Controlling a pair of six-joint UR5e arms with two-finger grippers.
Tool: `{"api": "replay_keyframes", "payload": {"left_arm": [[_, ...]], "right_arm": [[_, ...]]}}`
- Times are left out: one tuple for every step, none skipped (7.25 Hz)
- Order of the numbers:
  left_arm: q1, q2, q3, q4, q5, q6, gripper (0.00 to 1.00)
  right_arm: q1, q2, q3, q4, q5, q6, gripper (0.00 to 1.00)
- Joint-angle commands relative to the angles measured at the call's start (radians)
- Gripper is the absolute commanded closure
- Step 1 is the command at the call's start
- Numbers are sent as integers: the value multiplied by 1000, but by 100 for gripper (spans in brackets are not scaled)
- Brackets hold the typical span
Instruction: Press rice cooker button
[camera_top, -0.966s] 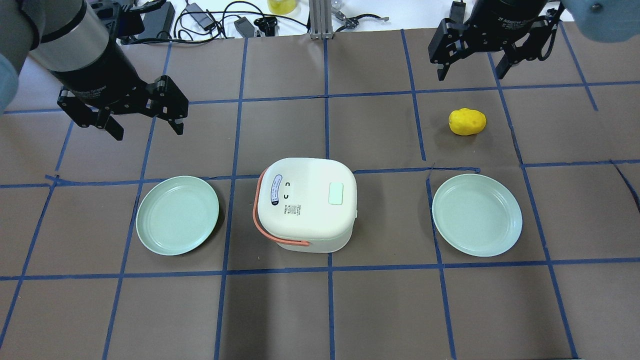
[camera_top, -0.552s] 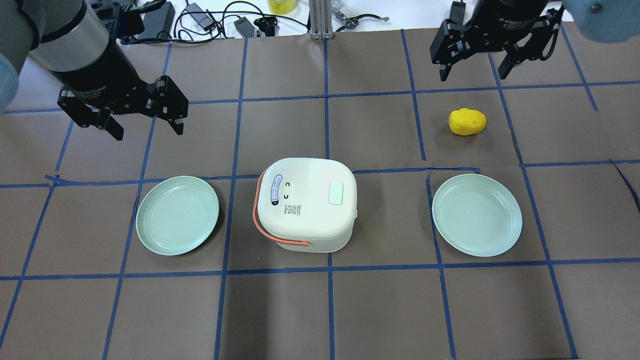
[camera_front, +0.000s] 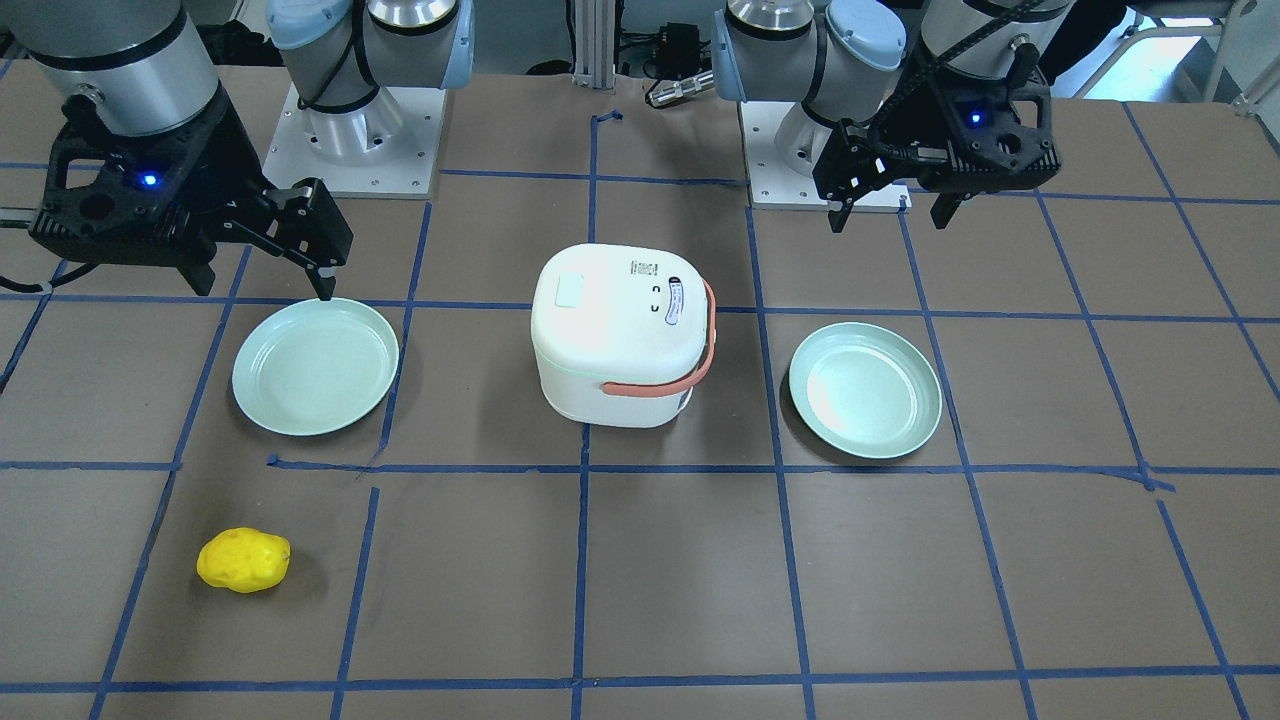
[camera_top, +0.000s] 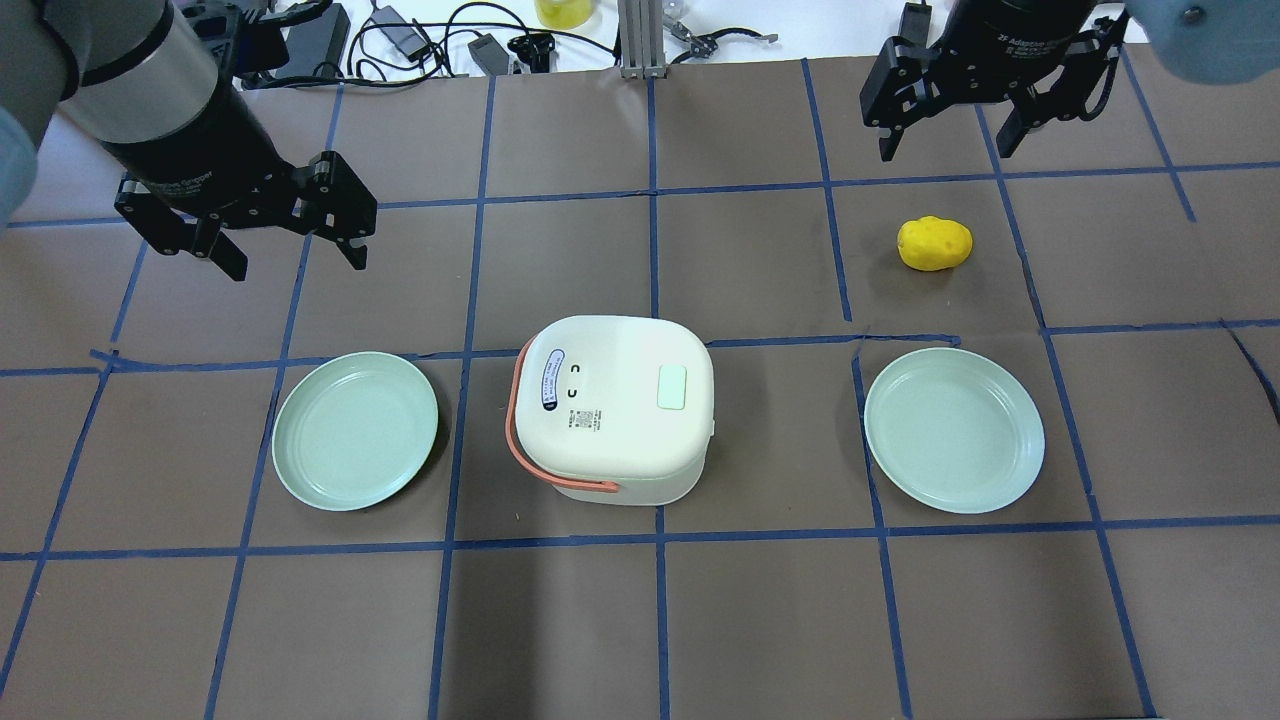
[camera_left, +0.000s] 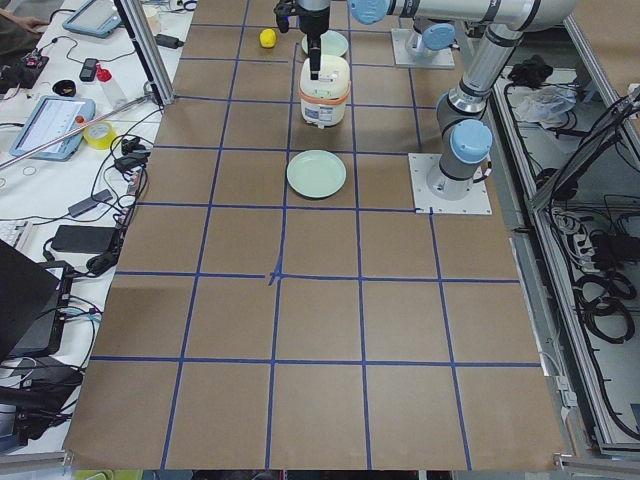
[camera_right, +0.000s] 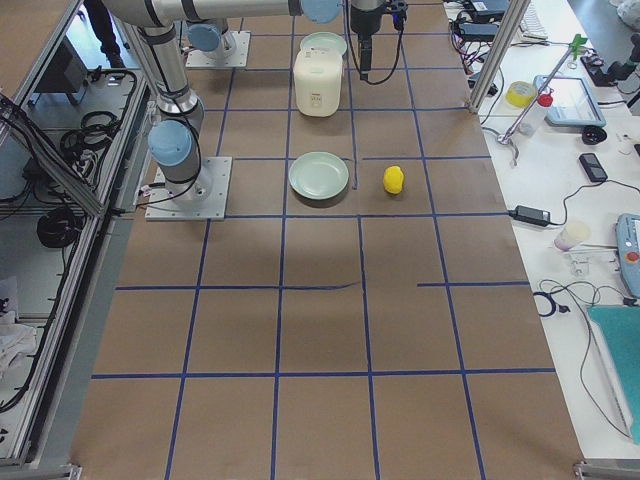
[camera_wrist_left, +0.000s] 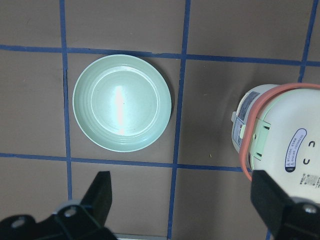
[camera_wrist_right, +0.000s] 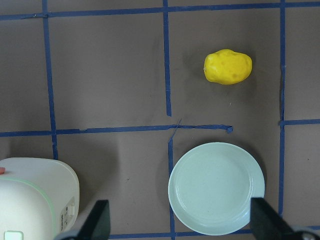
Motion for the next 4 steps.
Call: {"api": "replay_keyframes", "payload": {"left_arm": [[0, 0, 0, 0, 0, -1, 0], [0, 0, 0, 0, 0, -1, 0], [0, 0, 0, 0, 0, 0, 0], [0, 0, 0, 0, 0, 0, 0]], "right_arm": [[0, -1, -1, -21, 0, 0, 2], [0, -1, -1, -22, 0, -2, 2], [0, -1, -1, -22, 4, 0, 24], [0, -1, -1, -19, 15, 3, 68]]}}
